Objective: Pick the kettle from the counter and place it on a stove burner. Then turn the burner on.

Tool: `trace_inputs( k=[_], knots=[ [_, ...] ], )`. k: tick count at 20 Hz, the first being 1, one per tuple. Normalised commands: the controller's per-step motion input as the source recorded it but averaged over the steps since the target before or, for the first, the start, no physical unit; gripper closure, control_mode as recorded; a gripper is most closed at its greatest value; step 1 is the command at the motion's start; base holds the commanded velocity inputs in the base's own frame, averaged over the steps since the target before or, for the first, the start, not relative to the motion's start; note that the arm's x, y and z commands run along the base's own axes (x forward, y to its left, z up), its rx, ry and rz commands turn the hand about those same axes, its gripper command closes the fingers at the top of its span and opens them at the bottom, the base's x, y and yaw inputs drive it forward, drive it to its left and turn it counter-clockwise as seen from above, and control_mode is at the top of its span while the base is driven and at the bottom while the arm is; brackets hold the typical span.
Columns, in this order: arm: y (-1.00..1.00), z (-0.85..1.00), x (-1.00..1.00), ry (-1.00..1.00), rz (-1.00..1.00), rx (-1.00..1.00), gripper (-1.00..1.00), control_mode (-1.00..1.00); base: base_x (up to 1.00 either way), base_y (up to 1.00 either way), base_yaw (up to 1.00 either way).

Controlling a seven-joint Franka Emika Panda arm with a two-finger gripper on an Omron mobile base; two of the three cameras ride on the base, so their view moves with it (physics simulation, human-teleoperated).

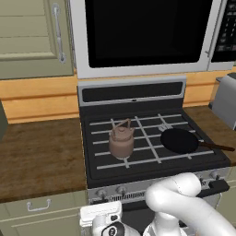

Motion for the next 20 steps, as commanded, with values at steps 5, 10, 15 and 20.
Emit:
trace_inputs(
  k=[5,10,15,20],
  knots=[
    [-0.15,0.0,0.29,0.0,0.0,0.04,-1.0,-1.0,0.0,0.0,0.0],
    [-0.02,0.0,0.04,0.0,0.0,0.0,-1.0,-1.0,0.0,0.0,0.0],
    [0.0,0.0,0.0,0.0,0.0,0.0,1.0,-1.0,0.0,0.0,0.0],
    [0.0,0.0,0.06,0.0,0.0,0.0,1.0,-1.0,0.0,0.0,0.0]
  ],
)
